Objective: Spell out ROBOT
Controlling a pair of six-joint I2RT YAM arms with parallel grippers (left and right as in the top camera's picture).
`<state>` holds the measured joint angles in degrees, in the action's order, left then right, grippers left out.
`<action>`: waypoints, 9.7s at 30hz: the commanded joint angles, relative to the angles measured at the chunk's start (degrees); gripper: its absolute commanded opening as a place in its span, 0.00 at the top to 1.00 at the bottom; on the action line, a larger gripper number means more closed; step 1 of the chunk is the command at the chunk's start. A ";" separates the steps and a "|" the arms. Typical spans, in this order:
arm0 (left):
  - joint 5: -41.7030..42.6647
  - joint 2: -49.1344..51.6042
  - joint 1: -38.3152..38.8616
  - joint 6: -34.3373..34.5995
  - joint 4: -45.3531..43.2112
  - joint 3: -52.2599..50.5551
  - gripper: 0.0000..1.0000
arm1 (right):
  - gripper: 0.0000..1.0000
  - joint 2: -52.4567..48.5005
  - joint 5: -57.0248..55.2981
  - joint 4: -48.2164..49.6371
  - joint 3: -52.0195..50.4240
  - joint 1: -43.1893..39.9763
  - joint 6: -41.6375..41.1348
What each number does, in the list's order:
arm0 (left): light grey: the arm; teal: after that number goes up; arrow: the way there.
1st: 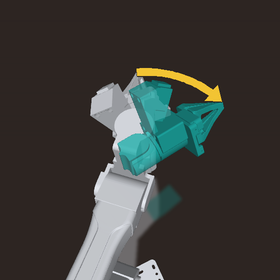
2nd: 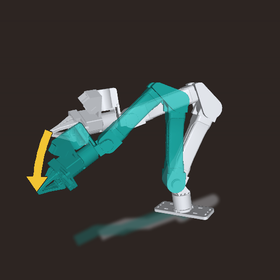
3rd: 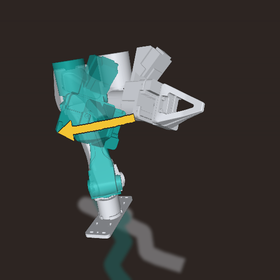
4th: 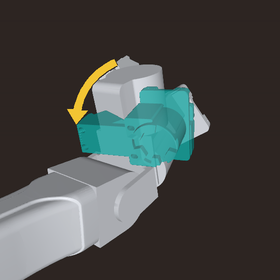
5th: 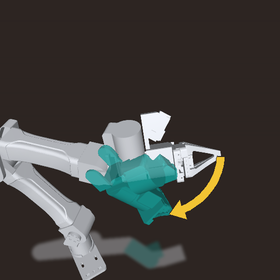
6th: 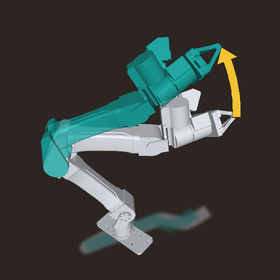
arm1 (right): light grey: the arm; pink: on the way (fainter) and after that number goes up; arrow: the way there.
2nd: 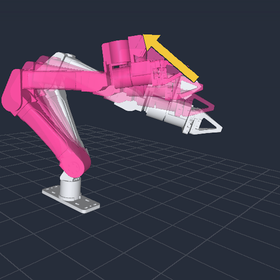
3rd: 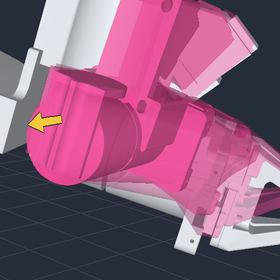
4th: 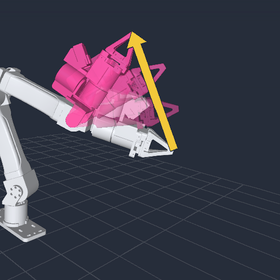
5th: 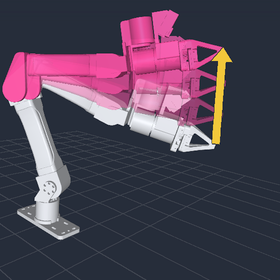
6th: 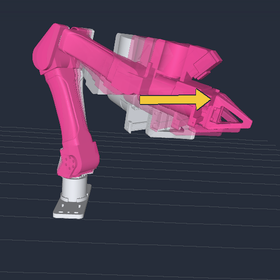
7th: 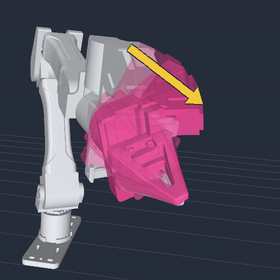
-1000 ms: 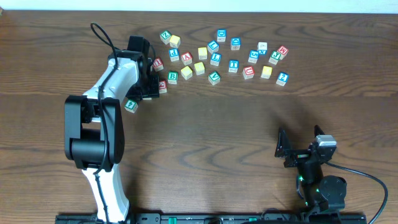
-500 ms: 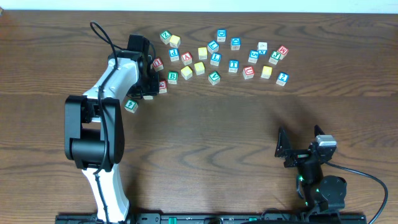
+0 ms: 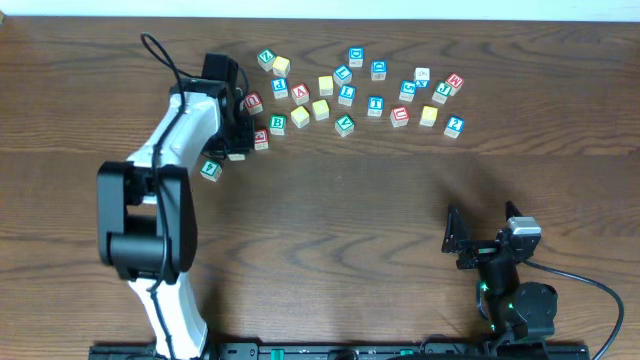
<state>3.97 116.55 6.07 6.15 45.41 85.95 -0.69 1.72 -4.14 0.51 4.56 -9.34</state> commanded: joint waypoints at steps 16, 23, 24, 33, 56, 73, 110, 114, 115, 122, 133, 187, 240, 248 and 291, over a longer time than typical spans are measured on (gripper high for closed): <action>0.09 -5.70 15.12 11.34 5.01 -0.61 0.70 | 0.01 0.31 0.11 -0.09 -0.20 -0.39 0.85; 0.13 -2.89 17.40 12.68 0.37 -0.61 0.70 | 0.01 0.31 0.11 -0.09 -0.20 -0.39 0.85; 0.13 -2.40 17.49 13.09 0.13 -0.61 0.70 | 0.01 0.31 0.11 -0.09 -0.20 -0.39 0.85; 1.99 1.44 17.55 13.25 -0.11 -0.61 0.70 | 0.01 0.31 0.13 -0.09 -0.20 -0.39 0.85; 2.03 4.02 18.51 12.35 -2.67 -0.61 0.69 | 0.01 0.31 0.11 -0.09 -0.20 -0.39 0.85; 1.36 4.02 19.15 12.13 -2.62 -0.63 0.55 | 0.01 0.31 0.11 -0.09 -0.20 -0.39 0.85; 1.38 4.02 18.05 18.62 -2.67 -0.61 0.62 | 0.01 0.31 0.11 -0.09 -0.20 -0.39 0.85; 1.38 4.02 18.05 18.62 -2.67 -0.61 0.62 | 0.01 0.31 0.13 -0.09 -0.20 -0.39 0.85; 1.38 4.02 18.05 18.62 -2.69 -0.61 0.62 | 0.01 0.31 0.11 -0.09 -0.20 -0.39 0.85; 1.38 4.02 18.08 18.58 -2.67 -0.61 0.61 | 0.01 0.31 0.11 -0.09 -0.20 -0.39 0.85; 1.44 4.02 18.12 16.35 -2.93 -0.61 0.62 | 0.01 0.31 0.11 -0.09 -0.20 -0.39 0.85; 1.64 3.78 18.12 12.76 -2.71 0.44 0.62 | 0.01 0.31 0.11 -0.09 -0.20 -0.39 0.85; -3.10 -27.89 -0.59 6.32 8.87 2.05 0.29 | 0.01 0.31 0.11 -0.09 -0.20 -0.39 0.85; -3.08 -27.87 -1.66 8.79 8.41 2.03 0.27 | 0.01 0.31 -2.21 0.02 -0.20 -0.39 0.87; -3.13 -27.89 -1.66 3.96 10.75 2.03 0.22 | 0.01 -41.94 15.02 -0.17 28.63 -0.39 -4.31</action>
<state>1.32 89.86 4.60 13.45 55.96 86.21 -37.91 15.88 -4.03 24.97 4.56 -13.19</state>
